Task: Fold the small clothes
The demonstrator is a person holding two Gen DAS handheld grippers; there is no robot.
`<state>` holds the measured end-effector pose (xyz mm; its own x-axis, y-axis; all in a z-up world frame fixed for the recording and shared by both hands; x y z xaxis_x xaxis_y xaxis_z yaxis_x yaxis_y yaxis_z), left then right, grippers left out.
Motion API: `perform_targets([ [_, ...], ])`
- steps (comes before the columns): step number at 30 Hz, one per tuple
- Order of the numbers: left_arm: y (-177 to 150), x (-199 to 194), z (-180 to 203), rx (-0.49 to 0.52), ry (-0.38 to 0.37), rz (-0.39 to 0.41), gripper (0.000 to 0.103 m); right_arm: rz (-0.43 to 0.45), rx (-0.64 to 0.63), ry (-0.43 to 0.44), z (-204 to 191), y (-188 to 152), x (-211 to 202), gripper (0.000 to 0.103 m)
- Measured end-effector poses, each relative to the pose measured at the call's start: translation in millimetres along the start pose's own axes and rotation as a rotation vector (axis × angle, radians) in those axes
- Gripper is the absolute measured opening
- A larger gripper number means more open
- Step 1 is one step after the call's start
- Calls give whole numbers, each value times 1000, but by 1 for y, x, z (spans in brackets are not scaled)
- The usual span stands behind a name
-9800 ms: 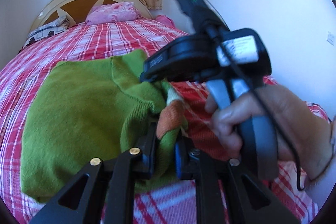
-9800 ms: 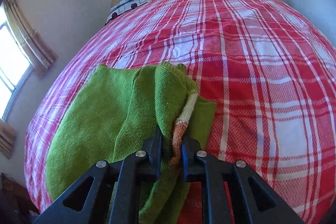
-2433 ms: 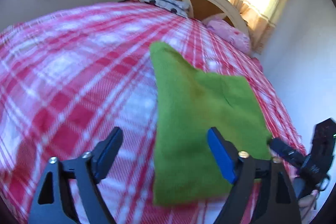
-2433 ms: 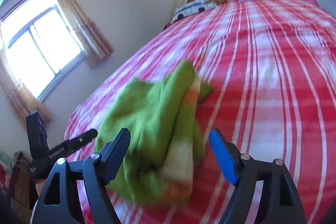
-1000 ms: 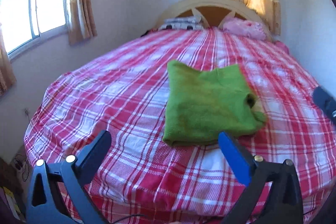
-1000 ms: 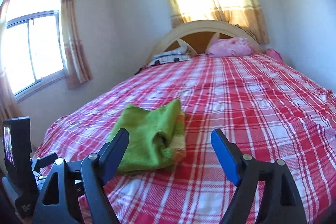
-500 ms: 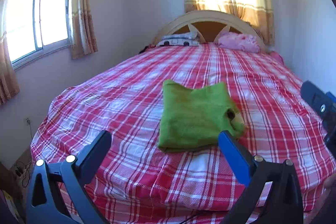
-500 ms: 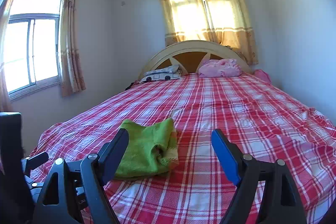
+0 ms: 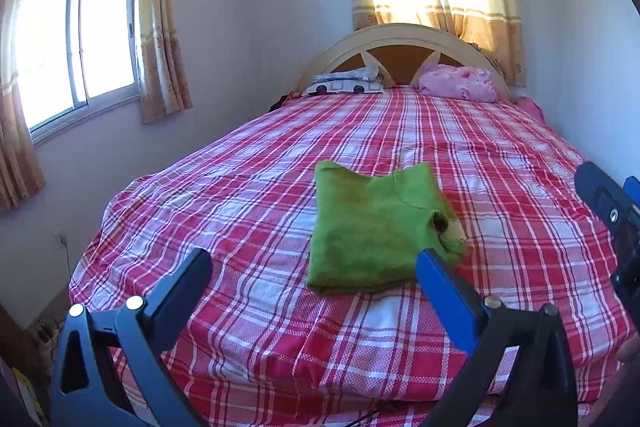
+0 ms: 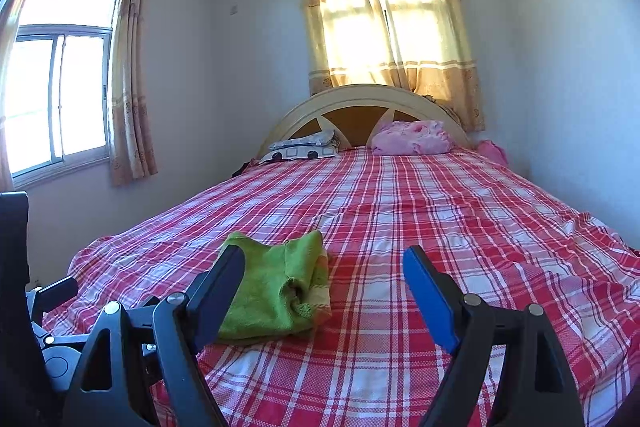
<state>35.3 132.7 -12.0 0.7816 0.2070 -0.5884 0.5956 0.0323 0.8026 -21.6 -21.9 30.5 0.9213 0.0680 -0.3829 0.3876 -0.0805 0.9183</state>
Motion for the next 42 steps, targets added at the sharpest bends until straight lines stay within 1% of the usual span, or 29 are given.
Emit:
perform_targets([
  [4, -1, 1, 1, -5, -5, -9, 103, 6, 13, -8, 2, 0, -1, 82],
  [11, -1, 0, 0, -13, -4, -10, 103, 4, -5, -13, -2, -2, -2, 82],
  [19, 0, -5, 3, -8, 14, 6, 103, 7, -12, -14, -2, -2, -4, 82],
  [38, 1, -5, 2, -15, 7, 3, 103, 32, 0, -22, 2, -2, -10, 83],
  [42, 2, -5, -1, -22, -4, -1, 103, 26, -2, -26, 2, -2, -8, 83],
])
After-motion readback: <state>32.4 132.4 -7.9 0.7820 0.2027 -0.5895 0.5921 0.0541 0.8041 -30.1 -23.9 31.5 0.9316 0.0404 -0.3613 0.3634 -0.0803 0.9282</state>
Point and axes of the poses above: each gripper's, at about its wrist camera, not at the fingertips, and x roughly the way its jaws point, z to its right, y to its top, the point moved 4 cm from there along x, roughly the way its jaws point, and after that the axes turned 9 degrees about -z, right-handed, at the moved point
